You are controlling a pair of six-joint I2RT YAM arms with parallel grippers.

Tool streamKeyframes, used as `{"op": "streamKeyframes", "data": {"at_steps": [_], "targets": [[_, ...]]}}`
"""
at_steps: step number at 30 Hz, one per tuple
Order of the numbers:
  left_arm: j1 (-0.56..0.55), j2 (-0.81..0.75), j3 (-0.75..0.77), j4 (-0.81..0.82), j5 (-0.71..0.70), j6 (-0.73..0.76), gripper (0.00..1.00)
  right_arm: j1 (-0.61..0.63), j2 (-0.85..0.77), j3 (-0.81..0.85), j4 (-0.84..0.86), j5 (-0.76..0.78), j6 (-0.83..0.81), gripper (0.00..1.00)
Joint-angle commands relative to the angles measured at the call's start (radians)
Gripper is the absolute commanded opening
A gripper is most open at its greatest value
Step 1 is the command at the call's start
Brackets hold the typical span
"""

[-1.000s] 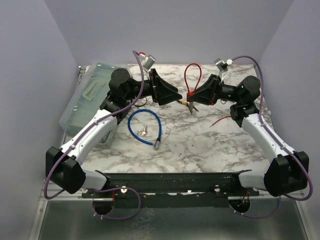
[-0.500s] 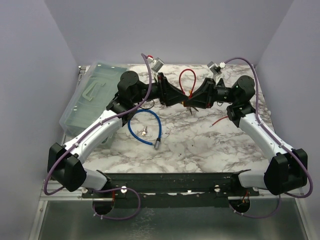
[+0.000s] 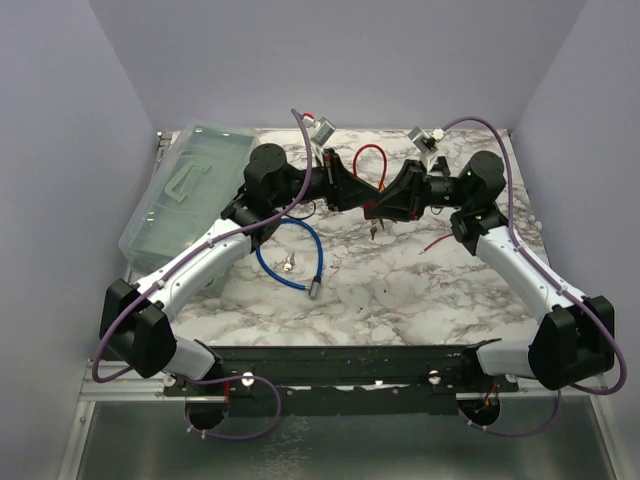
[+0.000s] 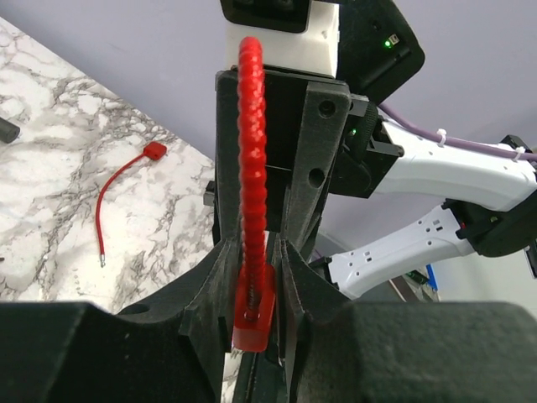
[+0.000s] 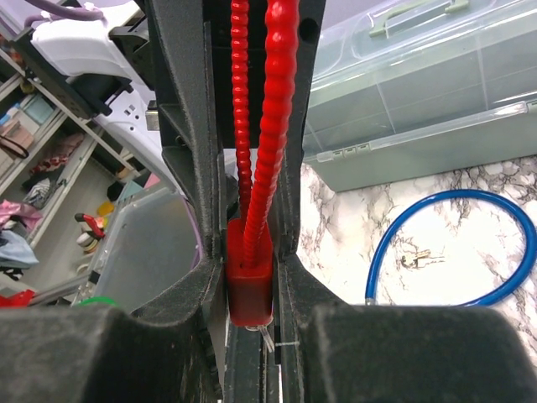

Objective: Lock with the key
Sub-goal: Lock the lock.

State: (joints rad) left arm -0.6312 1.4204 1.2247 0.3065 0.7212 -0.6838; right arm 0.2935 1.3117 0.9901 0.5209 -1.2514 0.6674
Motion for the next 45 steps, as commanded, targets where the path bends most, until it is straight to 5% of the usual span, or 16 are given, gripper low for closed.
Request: {"op": "streamKeyframes", "data": {"at_steps": [1,11,13,16,20,45], "targets": [[-0.014,0.01,0.011,0.036,-0.008,-0.007,0.29,0.006,0.015,0.03,-0.013,-0.031,-0.015,0.0],[-0.015,0.031,0.006,0.064,0.045,-0.095,0.0,0.007,0.037,0.062,-0.007,-0.047,-0.012,0.03],[-0.011,0.028,0.008,0.066,0.044,-0.112,0.0,0.007,0.036,0.071,-0.014,-0.048,-0.014,0.19],[0.024,0.024,0.018,0.078,0.025,-0.184,0.0,0.001,0.027,0.08,-0.066,-0.039,-0.023,0.55],[0.088,0.018,0.015,0.178,0.032,-0.322,0.0,-0.024,-0.003,0.053,-0.119,-0.01,-0.047,0.72],[0.097,0.007,0.002,0.256,-0.035,-0.329,0.0,-0.009,0.036,0.029,0.142,0.023,0.142,0.5]]}}
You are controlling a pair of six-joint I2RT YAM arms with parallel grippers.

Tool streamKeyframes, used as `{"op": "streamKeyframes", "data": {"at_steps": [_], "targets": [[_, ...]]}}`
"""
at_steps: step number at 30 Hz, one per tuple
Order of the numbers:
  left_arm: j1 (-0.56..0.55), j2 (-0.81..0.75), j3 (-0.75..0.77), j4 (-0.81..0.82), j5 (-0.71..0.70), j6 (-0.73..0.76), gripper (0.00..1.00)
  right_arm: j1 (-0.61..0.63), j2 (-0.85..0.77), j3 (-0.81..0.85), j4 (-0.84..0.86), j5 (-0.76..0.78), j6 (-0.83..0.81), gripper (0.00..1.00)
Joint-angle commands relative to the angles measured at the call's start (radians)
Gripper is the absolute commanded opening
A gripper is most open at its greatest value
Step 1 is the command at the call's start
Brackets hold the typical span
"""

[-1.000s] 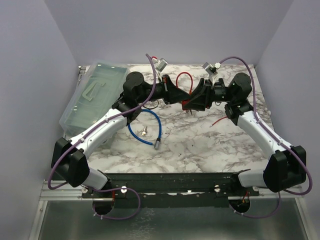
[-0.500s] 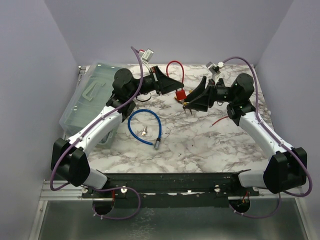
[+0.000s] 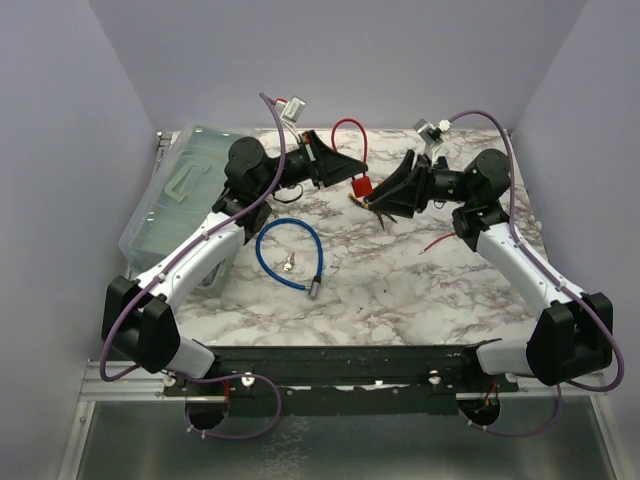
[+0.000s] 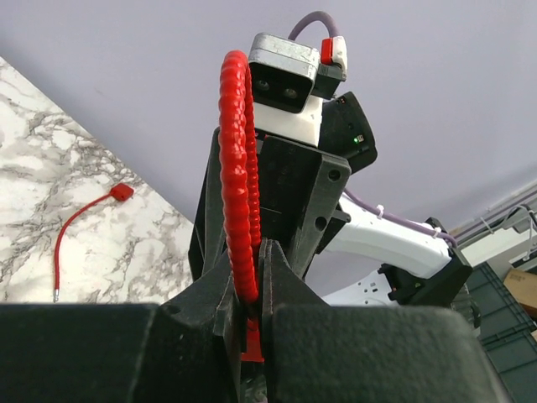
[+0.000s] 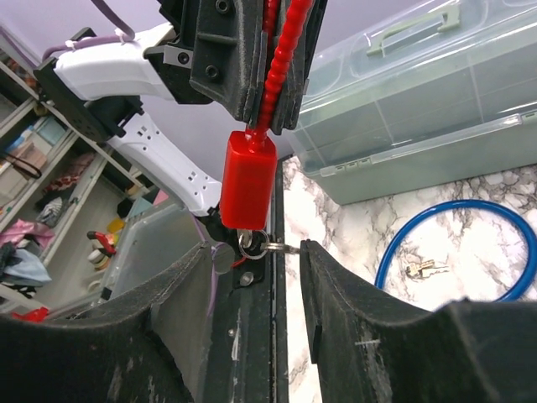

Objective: Lock with the key
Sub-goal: Lock the lock.

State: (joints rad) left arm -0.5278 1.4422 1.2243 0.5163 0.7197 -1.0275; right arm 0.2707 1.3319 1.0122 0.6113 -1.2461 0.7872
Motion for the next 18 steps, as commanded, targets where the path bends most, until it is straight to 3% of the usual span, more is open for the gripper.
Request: {"op": "streamKeyframes", "data": {"at_steps": [1,6,18], "targets": [[-0.006,-0.014,0.001,0.045,-0.036,0.018,0.0,0.015,0.015,0.008,0.057,0.02,0.026,0.48],[-0.009,-0.02,-0.009,0.027,-0.062,0.054,0.0,0.02,0.012,0.013,0.062,0.023,0.035,0.37],[-0.015,-0.017,-0.014,-0.018,-0.103,0.129,0.0,0.033,0.023,0.004,0.088,0.025,0.052,0.25]]}}
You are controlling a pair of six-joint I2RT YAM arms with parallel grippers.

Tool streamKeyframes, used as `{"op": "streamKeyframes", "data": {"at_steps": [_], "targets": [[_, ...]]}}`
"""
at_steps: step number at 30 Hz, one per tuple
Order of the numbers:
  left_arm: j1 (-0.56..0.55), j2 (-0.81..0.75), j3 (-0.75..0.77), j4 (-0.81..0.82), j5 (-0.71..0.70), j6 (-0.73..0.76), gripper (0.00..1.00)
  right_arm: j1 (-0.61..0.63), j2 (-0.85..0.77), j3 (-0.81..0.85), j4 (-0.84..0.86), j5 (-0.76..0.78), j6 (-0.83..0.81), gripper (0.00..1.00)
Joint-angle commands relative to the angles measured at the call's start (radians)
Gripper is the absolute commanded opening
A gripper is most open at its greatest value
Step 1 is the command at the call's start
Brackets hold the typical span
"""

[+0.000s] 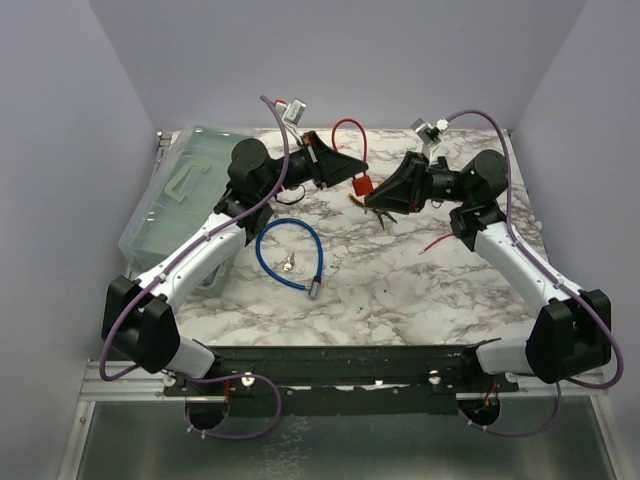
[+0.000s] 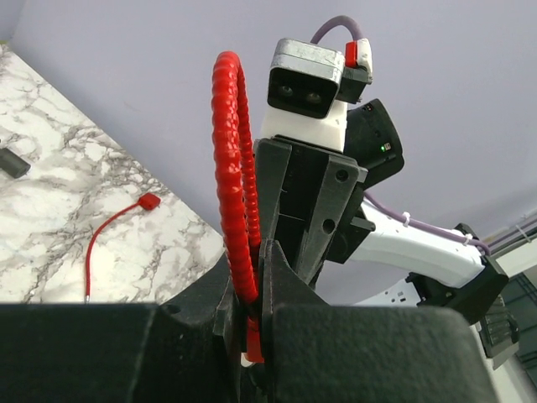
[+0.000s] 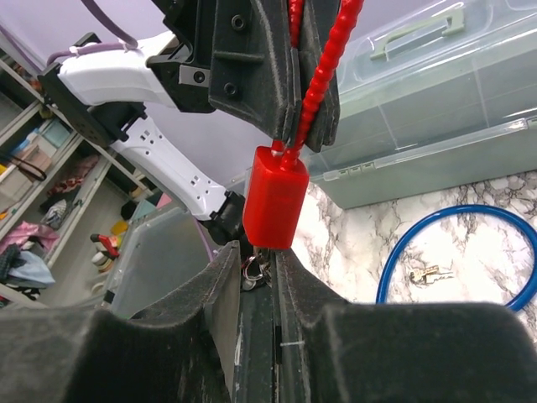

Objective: Lock with the key
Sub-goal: Lock the lock.

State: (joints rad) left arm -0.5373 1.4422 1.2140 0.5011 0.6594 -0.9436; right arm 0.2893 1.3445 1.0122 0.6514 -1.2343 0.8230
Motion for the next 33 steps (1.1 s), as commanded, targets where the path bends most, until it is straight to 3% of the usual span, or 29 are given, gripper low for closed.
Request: {"op": "streamKeyframes", "data": {"at_steps": [1,12,20,33], "targets": [[-0.006,-0.017,-0.005,-0.004,-0.046,0.045,0.0,0.014,0.011,0.004,0.048,0.014,0.016,0.23],[-0.006,-0.032,-0.016,-0.023,-0.106,0.077,0.0,0.014,-0.002,-0.002,-0.063,0.056,-0.059,0.01],[-0.009,-0.066,-0.021,-0.115,-0.268,0.174,0.0,0.014,-0.038,0.016,-0.295,0.211,-0.21,0.0],[-0.001,-0.028,0.02,-0.027,-0.265,0.124,0.0,0.034,-0.022,-0.088,-0.206,0.062,-0.157,0.0]]}}
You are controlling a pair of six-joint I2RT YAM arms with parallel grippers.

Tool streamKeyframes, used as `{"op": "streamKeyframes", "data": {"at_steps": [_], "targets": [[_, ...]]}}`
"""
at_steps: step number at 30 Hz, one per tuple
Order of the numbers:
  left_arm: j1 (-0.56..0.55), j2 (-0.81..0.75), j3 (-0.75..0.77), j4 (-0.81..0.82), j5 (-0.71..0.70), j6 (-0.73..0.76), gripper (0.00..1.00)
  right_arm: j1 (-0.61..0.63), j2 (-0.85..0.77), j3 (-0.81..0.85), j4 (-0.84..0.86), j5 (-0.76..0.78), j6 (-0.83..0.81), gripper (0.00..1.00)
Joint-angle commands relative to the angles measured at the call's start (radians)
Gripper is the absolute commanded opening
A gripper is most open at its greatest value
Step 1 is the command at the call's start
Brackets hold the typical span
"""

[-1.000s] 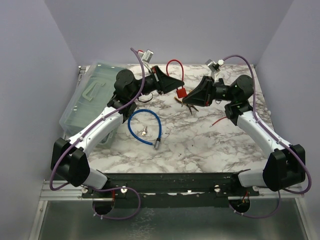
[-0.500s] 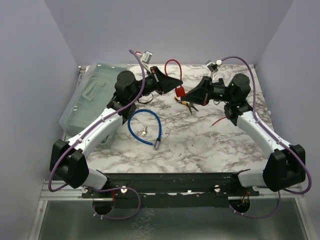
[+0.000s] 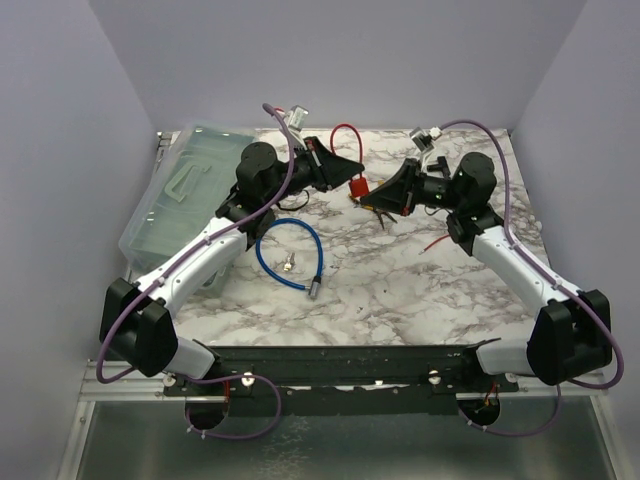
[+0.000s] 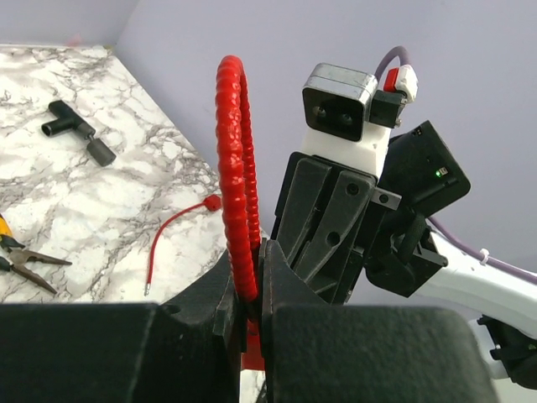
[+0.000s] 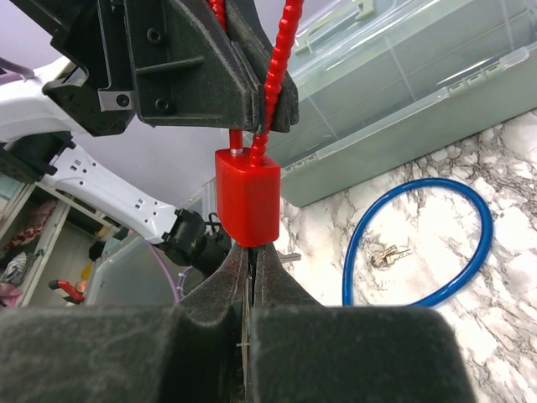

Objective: Lock with the key
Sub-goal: Lock the lock, then place the lock at the center of the board.

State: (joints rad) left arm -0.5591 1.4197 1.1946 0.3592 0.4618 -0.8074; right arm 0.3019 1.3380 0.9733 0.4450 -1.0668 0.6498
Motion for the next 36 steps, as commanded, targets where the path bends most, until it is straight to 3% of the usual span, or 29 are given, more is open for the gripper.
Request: {"op": "streamKeyframes", "data": {"at_steps": [1,6,12,19,30,36], "targets": [[0.02,-0.002,0.043,0.122,-0.07,-0.016,0.0,0.025,-0.016,-0.053,-0.003,-0.106,0.016,0.0],[0.025,0.012,0.051,0.158,-0.069,-0.047,0.0,0.029,-0.015,-0.071,0.011,-0.132,0.042,0.0],[0.051,0.024,0.052,0.221,0.007,-0.123,0.0,0.029,0.008,-0.112,0.269,-0.192,0.243,0.0],[0.064,0.001,0.049,0.231,0.048,-0.117,0.0,0.028,0.013,-0.107,0.312,-0.171,0.286,0.0],[0.055,-0.007,-0.07,0.041,0.112,-0.067,0.0,-0.03,-0.064,-0.087,-0.203,-0.024,-0.046,0.0],[-0.011,0.024,-0.154,-0.119,0.075,0.022,0.0,-0.075,-0.057,-0.118,-0.456,0.06,-0.201,0.0]]}}
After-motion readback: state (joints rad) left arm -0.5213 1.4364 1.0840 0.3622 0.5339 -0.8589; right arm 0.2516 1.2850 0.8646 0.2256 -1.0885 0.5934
